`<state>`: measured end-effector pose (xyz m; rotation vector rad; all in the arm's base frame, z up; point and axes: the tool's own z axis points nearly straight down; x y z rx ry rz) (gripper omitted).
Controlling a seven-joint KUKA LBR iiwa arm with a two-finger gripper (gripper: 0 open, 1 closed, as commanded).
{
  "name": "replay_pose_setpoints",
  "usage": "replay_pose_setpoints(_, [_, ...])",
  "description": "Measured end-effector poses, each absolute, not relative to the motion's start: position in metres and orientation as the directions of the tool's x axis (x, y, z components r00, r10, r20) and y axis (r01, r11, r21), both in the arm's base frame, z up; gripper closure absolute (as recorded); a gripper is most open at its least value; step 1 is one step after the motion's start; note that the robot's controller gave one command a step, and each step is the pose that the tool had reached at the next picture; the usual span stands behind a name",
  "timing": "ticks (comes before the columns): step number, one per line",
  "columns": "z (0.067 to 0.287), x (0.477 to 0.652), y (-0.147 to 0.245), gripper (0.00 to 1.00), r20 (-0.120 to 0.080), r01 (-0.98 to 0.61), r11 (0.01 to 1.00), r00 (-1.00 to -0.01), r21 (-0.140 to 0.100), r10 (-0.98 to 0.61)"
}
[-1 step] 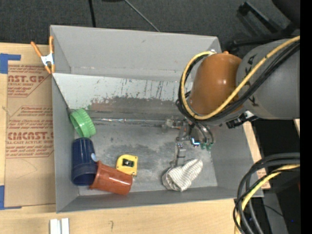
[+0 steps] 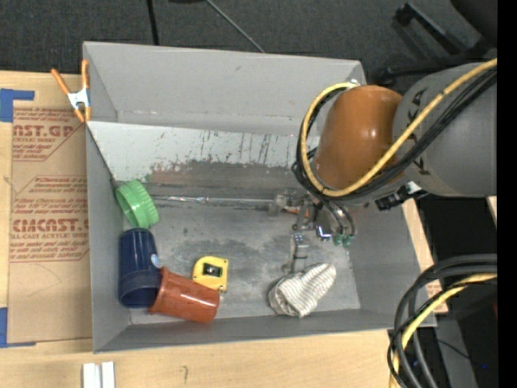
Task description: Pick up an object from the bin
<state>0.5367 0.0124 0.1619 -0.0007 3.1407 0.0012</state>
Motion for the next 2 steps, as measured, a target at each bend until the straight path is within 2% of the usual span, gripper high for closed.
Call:
replay_pose_setpoints(1, [0.162,0.537,0.012,0.0,-0.001,-0.001,1.0,-1.0,0.001,-0.001])
replay_pose_setpoints(2, [0.168,0.536,0.022,0.0,0.001,-0.208,0.978,-0.978,-0.001,-0.208])
